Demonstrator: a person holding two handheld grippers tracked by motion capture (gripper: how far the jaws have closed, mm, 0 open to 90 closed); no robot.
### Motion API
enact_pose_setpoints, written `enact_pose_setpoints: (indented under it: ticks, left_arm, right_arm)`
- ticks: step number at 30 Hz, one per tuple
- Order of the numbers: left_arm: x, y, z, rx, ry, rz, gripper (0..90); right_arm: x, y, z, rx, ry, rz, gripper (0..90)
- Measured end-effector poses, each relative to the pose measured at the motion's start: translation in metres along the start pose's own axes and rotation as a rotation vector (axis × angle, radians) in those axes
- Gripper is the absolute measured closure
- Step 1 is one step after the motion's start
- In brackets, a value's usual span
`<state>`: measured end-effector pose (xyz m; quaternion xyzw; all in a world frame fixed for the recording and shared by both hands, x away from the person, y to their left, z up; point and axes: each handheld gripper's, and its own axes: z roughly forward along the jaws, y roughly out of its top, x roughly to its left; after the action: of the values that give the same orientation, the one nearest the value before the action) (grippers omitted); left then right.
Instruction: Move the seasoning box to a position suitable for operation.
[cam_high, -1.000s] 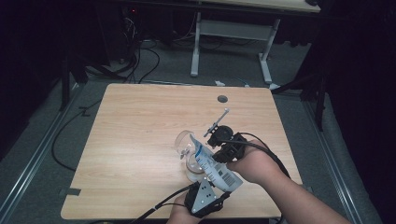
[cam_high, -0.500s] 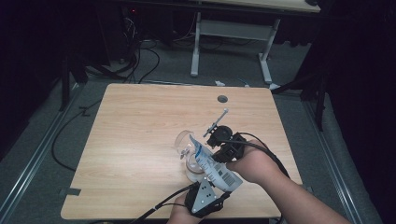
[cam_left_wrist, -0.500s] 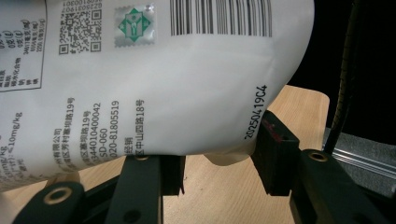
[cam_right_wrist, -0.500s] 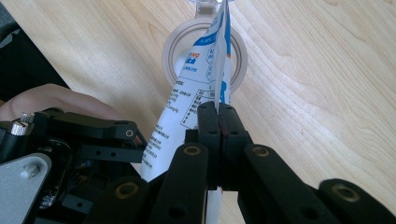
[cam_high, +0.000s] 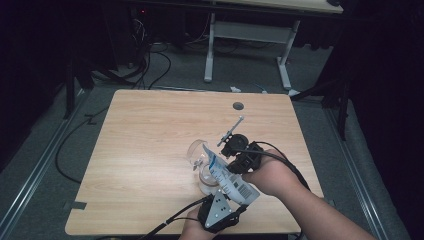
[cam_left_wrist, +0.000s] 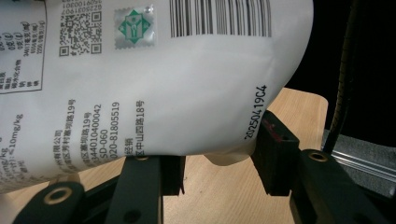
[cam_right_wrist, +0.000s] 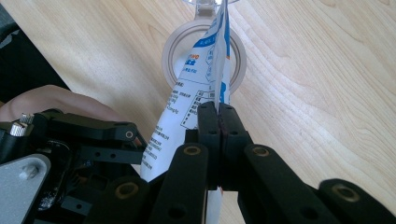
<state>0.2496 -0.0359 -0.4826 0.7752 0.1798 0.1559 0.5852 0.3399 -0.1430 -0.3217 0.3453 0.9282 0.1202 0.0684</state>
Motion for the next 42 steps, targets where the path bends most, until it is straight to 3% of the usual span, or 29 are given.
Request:
enact_pose_setpoints:
  ticks: [42]
  left_arm:
    - [0.0000, 0.0018, -0.0017, -0.016, -0.001, -0.007, 59.2]
  right_arm:
    - [0.0031, 0.0034, -0.0019, 0.004, -0.008, -0.011, 90.0]
